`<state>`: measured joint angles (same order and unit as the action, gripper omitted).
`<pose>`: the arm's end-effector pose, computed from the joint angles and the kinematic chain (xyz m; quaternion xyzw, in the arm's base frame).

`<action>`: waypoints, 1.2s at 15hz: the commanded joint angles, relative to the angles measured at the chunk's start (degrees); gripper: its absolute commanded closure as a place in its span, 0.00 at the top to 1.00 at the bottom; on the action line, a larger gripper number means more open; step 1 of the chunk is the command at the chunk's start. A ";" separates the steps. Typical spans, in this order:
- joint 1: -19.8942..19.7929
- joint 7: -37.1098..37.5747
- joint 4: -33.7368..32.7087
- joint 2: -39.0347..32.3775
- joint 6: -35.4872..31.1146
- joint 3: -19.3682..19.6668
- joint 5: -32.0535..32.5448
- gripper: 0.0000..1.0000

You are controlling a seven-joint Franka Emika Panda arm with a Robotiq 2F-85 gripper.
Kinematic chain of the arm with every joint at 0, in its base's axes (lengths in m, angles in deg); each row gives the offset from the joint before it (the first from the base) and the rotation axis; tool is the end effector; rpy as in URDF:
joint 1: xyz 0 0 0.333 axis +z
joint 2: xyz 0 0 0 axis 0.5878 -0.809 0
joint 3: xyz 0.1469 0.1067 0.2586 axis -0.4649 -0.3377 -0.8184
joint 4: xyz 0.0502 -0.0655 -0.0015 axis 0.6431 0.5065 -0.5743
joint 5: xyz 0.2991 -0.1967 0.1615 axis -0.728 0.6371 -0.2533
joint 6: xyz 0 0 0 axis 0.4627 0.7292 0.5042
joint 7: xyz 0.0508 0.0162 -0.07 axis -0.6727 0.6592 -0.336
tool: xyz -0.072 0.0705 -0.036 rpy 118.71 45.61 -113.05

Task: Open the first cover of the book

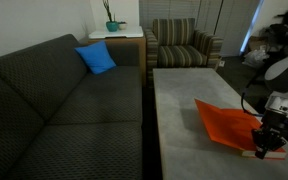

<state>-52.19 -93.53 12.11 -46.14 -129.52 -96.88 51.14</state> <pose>0.5399 -0.0599 -0.1754 -0.9547 0.0595 0.1967 0.2150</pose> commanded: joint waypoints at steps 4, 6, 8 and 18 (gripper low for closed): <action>0.93 1.99 -2.47 -2.40 -11.32 1.72 3.38 0.00; 1.01 2.70 -0.77 -1.48 -13.50 1.95 4.32 0.00; 2.02 2.79 2.65 1.25 -13.57 2.90 4.46 0.00; 4.05 1.62 25.18 22.28 -12.63 5.44 14.49 0.00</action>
<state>-48.13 -90.45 27.74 -32.91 -140.53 -91.89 62.93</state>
